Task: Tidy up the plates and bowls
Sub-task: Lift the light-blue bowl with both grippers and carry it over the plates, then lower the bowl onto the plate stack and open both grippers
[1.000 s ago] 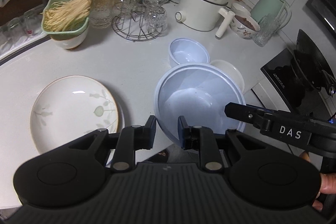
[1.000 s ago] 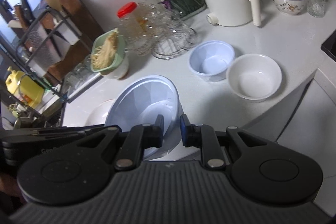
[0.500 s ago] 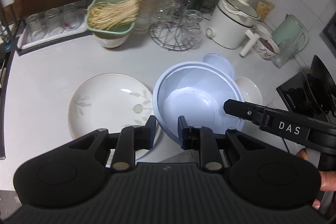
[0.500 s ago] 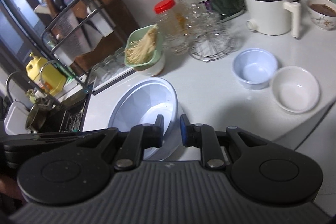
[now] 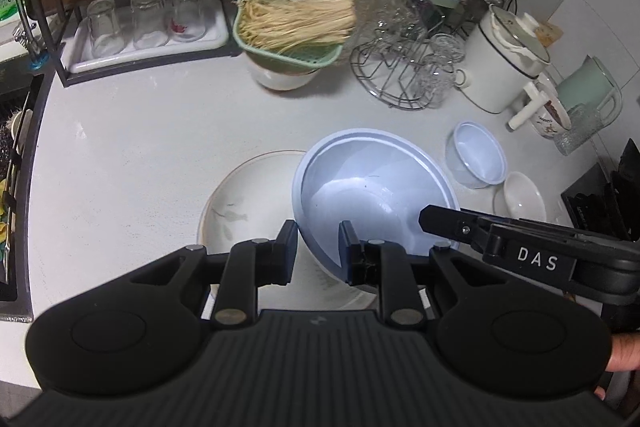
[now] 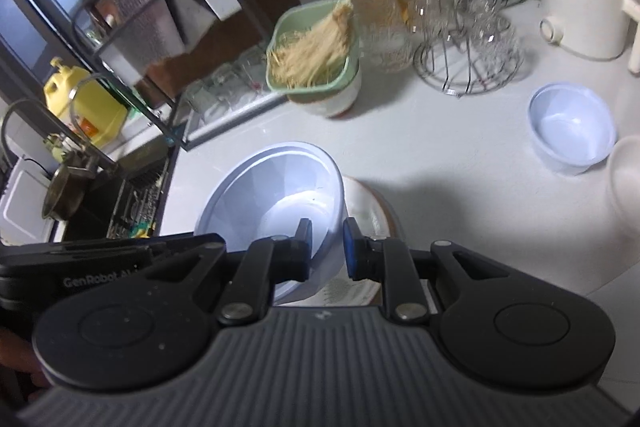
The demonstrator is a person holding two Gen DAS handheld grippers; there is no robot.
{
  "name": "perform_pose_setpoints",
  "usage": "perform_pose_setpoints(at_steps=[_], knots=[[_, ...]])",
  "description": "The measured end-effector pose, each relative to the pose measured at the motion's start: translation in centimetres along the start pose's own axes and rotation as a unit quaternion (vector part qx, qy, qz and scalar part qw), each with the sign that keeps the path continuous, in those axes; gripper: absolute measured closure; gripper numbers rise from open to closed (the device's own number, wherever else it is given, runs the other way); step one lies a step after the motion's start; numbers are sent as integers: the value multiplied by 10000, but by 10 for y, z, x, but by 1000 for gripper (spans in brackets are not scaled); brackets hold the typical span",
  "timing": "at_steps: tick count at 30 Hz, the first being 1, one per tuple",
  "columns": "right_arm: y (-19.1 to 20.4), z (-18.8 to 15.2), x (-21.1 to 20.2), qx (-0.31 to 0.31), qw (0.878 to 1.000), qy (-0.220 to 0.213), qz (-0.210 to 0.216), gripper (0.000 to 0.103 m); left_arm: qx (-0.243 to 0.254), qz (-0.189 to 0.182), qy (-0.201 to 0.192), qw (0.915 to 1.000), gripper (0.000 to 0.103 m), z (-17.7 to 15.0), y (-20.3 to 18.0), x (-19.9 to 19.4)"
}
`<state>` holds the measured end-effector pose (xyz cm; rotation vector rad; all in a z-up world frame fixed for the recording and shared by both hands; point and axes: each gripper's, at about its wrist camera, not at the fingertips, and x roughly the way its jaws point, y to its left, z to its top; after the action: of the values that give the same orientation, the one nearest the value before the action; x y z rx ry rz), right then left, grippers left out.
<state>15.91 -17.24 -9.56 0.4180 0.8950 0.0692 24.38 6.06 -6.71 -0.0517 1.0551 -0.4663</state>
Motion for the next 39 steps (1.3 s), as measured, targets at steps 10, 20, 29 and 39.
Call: perform_pose_setpoints(at_steps=[10, 20, 29, 39], knots=[[13, -11, 50, -25, 9979, 528, -378, 84, -68, -82, 352, 9993, 78, -3, 36, 45], [8, -20, 77, -39, 9960, 717, -527, 84, -80, -17, 596, 9982, 78, -13, 44, 72], [4, -11, 71, -38, 9973, 640, -351, 79, -138, 128, 434, 9989, 75, -10, 38, 56], [-2, -8, 29, -77, 9994, 153, -289, 64, 7, 329, -148, 9993, 65, -3, 15, 12]])
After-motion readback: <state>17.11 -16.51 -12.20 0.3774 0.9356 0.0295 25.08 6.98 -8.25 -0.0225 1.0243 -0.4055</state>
